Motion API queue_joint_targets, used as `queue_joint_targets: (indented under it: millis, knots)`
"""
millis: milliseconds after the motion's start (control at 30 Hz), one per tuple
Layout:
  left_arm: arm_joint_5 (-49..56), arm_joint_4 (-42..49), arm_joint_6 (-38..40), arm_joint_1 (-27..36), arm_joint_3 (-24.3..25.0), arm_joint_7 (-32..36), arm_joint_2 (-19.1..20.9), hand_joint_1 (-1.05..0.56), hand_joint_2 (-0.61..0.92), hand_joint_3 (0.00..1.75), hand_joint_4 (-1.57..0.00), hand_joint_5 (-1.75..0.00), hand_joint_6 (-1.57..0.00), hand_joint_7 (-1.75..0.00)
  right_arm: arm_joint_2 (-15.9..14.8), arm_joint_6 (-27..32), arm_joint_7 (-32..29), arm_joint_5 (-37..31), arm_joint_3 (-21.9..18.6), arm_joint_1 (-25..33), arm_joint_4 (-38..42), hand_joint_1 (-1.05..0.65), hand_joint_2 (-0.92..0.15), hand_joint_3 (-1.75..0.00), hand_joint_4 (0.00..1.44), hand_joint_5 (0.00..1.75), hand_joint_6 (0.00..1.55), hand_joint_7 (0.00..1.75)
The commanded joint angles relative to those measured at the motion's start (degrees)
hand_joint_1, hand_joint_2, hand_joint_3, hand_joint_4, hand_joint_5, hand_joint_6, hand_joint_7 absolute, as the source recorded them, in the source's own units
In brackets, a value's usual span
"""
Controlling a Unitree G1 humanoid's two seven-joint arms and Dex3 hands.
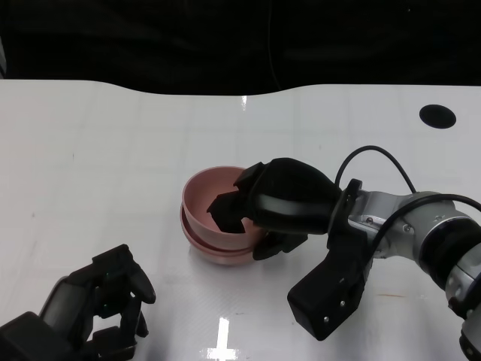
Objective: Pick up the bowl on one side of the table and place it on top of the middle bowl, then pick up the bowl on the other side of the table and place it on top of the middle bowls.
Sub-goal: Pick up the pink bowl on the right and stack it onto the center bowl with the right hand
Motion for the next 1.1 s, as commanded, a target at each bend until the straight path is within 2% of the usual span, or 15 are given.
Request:
queue_joint_targets:
  millis: [33,67,100,133,167,233,300,367,433,533,833,933,1000,1100]
  knots:
    - [0.5,0.5,-0.8,-0.2,0.0,0.7,0.3,0.19,0.67,1.09,-0.7,-1.75,-0.58,-1.74,-0.4,2.2,1.8,0.2,0.2,-1.0,0.0,-0.34,-0.88,-0.2,0.82,1.4,0.76,1.09]
    - [0.5,0.5,-0.9,-0.2,0.0,0.7,0.3,0.19,0.67,1.09,-0.7,-1.75,-0.58,-1.74,-0.6,3.0,4.8,0.7,0.2,-1.0,-0.2,-0.43,-0.91,-0.25,0.85,0.96,0.88,0.55]
    - [0.6,0.6,-1.2,-0.2,0.0,0.6,0.4,0.19,0.67,1.09,-0.7,-1.75,-0.58,-1.74,-0.8,3.7,7.6,1.0,0.2,-1.0,-0.4,-0.54,-0.91,-0.29,0.75,0.6,0.8,0.28]
    - [0.6,0.8,-1.4,-0.2,0.0,0.5,0.4,0.19,0.67,1.09,-0.7,-1.75,-0.58,-1.73,-0.9,4.2,9.5,1.3,0.2,-0.9,-0.8,-0.65,-0.92,-0.33,0.6,0.26,0.64,0.12]
    - [0.6,0.8,-1.4,-0.2,0.0,0.6,0.4,0.19,0.67,1.09,-0.7,-1.75,-0.58,-1.73,-1.2,4.3,11.7,1.9,-0.1,-0.7,-1.1,-0.68,-0.92,-0.34,0.55,0.15,0.59,0.06]
    - [0.7,0.4,-1.0,-0.1,0.0,0.7,0.3,0.2,0.67,1.09,-0.7,-1.75,-0.58,-1.73,-1.6,4.8,14.5,2.5,-0.4,-0.1,-2.0,-0.85,-0.92,-0.44,0.15,0.03,0.27,0.01]
    - [0.6,0.5,-1.1,-0.1,0.0,0.6,0.3,0.2,0.67,1.09,-0.7,-1.75,-0.58,-1.72,-1.9,5.5,15.8,2.4,-0.2,0.4,-2.8,-0.92,-0.92,-0.53,0.04,0.01,0.13,0.0]
    - [0.2,0.7,-1.2,-0.2,0.1,0.4,0.1,0.2,0.67,1.09,-0.69,-1.75,-0.58,-1.72,-2.1,6.4,16.1,1.4,0.7,0.6,-3.5,-0.95,-0.92,-0.59,0.01,0.0,0.03,0.0]
    - [-0.1,0.9,-1.4,-0.3,0.1,0.2,0.1,0.21,0.67,1.09,-0.68,-1.75,-0.59,-1.72,-2.3,7.4,15.7,0.2,1.7,0.8,-4.1,-1.0,-0.92,-0.71,0.0,0.0,0.01,0.0]
    - [-0.1,0.9,-1.2,-0.3,0.1,0.2,0.2,0.21,0.67,1.09,-0.67,-1.75,-0.59,-1.71,-2.4,7.9,14.8,-0.1,2.2,1.5,-4.5,-1.03,-0.92,-0.77,0.0,0.0,0.0,0.0]
    - [0.2,0.6,-1.1,-0.2,0.0,0.4,0.4,0.21,0.67,1.08,-0.66,-1.75,-0.59,-1.7,-3.5,8.0,12.3,-0.5,3.1,2.2,-5.4,-1.02,-0.92,-0.77,0.0,0.0,0.0,0.0]
    - [0.3,0.3,-0.9,-0.1,-0.1,0.6,0.2,0.21,0.68,1.08,-0.66,-1.75,-0.59,-1.7,-4.6,7.5,11.3,-0.2,2.6,2.7,-6.5,-0.98,-0.92,-0.71,0.0,0.0,0.0,0.0]
    - [0.4,0.1,-0.7,0.0,-0.1,0.8,0.1,0.22,0.68,1.08,-0.67,-1.75,-0.6,-1.7,-6.3,6.7,11.7,0.6,1.7,3.1,-8.3,-0.96,-0.92,-0.67,0.0,0.0,0.0,0.0]
    - [0.6,0.1,-0.6,0.0,-0.1,0.9,0.1,0.22,0.69,1.09,-0.7,-1.75,-0.6,-1.71,-10.5,4.8,14.7,3.5,-1.1,4.2,-13.8,-0.92,-0.92,-0.63,0.0,0.0,0.0,0.0]
